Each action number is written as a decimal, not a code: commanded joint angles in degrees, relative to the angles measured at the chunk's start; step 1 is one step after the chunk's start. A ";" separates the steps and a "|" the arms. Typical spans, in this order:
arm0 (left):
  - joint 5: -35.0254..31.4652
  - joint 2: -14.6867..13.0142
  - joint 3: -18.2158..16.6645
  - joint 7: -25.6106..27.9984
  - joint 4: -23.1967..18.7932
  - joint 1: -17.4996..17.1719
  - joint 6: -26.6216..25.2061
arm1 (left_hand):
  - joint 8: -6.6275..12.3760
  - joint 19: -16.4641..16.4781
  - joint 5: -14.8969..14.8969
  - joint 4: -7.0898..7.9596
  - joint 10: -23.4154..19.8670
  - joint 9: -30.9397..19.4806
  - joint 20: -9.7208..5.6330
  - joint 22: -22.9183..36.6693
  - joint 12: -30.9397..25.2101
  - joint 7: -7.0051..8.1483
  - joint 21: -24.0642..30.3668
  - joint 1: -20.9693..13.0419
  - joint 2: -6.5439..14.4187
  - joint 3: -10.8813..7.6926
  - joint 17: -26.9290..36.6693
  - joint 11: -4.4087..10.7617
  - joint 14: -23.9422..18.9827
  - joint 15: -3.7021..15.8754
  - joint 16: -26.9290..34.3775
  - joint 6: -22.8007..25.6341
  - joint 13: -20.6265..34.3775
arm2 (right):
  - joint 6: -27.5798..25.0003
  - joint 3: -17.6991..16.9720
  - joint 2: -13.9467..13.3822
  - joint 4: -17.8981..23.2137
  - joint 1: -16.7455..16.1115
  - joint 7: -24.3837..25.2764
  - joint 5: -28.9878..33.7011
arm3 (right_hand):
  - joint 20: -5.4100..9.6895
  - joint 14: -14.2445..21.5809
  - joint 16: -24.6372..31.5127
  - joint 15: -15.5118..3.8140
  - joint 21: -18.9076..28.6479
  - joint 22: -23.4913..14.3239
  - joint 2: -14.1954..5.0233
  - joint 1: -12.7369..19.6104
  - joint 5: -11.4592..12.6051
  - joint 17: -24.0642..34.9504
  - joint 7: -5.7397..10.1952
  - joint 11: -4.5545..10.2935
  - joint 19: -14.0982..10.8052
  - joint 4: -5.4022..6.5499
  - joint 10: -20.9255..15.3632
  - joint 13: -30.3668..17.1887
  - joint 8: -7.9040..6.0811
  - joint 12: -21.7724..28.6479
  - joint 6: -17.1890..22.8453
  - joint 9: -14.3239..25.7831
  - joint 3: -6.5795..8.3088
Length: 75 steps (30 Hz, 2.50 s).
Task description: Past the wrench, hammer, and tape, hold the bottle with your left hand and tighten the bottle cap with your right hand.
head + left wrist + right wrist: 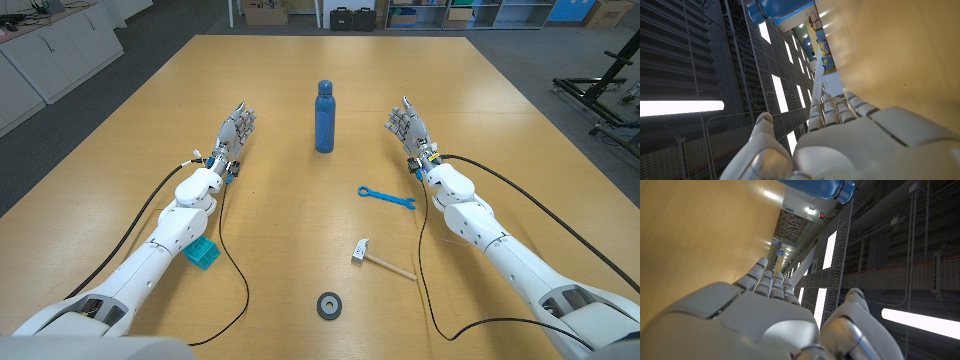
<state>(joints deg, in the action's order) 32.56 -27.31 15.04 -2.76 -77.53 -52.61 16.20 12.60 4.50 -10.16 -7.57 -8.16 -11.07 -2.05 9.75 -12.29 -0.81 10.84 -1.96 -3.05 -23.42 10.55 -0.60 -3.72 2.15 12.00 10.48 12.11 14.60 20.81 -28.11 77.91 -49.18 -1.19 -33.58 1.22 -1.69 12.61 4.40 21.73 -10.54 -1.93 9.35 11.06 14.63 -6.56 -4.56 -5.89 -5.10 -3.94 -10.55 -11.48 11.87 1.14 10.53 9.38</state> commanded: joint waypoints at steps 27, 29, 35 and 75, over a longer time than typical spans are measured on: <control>-5.08 2.83 1.33 -2.51 8.87 7.67 2.98 | 0.89 2.42 -0.11 -0.92 -3.02 -0.15 -5.71 0.24 -0.82 0.68 0.76 -1.96 0.53 -1.16 0.04 0.68 -2.98 2.26 0.63 3.05 -0.25 | 3.97 -0.50 1.93 -1.45 -0.19 -0.43 0.88 | -0.17 0.62 0.35 0.42 -0.21 -0.30 -0.63 1.16 -0.09 0.06 -1.06 -0.27 -0.69 -0.19 -0.64 -0.31 -0.44 0.42 1.07 0.31 0.59; -5.25 3.51 1.67 -3.11 10.34 8.51 3.62 | 0.91 2.58 -0.11 -0.99 -3.08 -0.16 -5.68 0.23 -0.82 0.72 0.80 -2.10 0.57 -1.23 0.04 0.67 -3.01 2.28 0.61 3.12 -0.26 | 4.15 -0.60 1.91 -1.55 -0.12 -0.40 0.93 | -0.16 0.66 0.36 0.41 -0.22 -0.30 -0.66 1.19 -0.10 0.06 -1.02 -0.30 -0.71 -0.20 -0.63 -0.31 -0.41 0.42 1.02 0.31 0.60; -6.36 4.53 2.34 -3.94 12.44 9.55 5.61 | 0.82 2.70 -0.14 -1.25 -3.11 -0.17 -5.67 0.23 -0.77 0.79 0.77 -2.62 0.69 -1.46 0.03 0.79 -3.15 2.20 0.57 2.92 -0.28 | 4.27 -0.80 1.95 -2.31 0.37 -0.80 0.67 | -0.19 0.71 0.38 0.42 -0.25 -0.31 -0.77 1.29 -0.14 0.05 -0.97 -0.27 -0.83 -0.25 -0.74 -0.32 -0.31 0.44 0.84 0.32 0.65; -21.31 7.87 9.78 -5.56 31.57 20.56 20.40 | 0.93 4.63 -0.09 -2.93 1.37 -0.87 -2.43 0.21 0.10 3.89 0.70 -22.84 -7.33 -4.44 0.21 2.07 -1.58 1.93 -0.57 -3.63 -0.02 | 2.16 -1.26 0.71 -0.79 0.44 0.63 1.21 | -0.52 1.04 0.47 0.66 -0.57 -0.33 -1.28 1.78 -0.34 0.01 -0.90 -0.40 -1.08 -0.45 -1.41 -0.40 -0.28 0.65 1.14 0.34 0.81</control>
<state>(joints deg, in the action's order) 13.54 -21.11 23.38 -8.45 -50.94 -34.26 32.30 13.19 8.38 -10.31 -10.67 -6.38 -11.87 -2.23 9.73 -11.87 3.11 11.05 -24.10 -10.17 -28.06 10.55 1.54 -5.02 2.05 11.26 6.37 11.87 17.70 19.74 -26.88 75.90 -48.23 -1.49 -32.57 0.71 -1.09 12.61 5.01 21.29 -10.70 -3.11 10.53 10.76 14.64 -6.96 -4.86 -6.39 -5.57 -4.86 -10.80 -11.48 12.14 1.95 10.82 9.85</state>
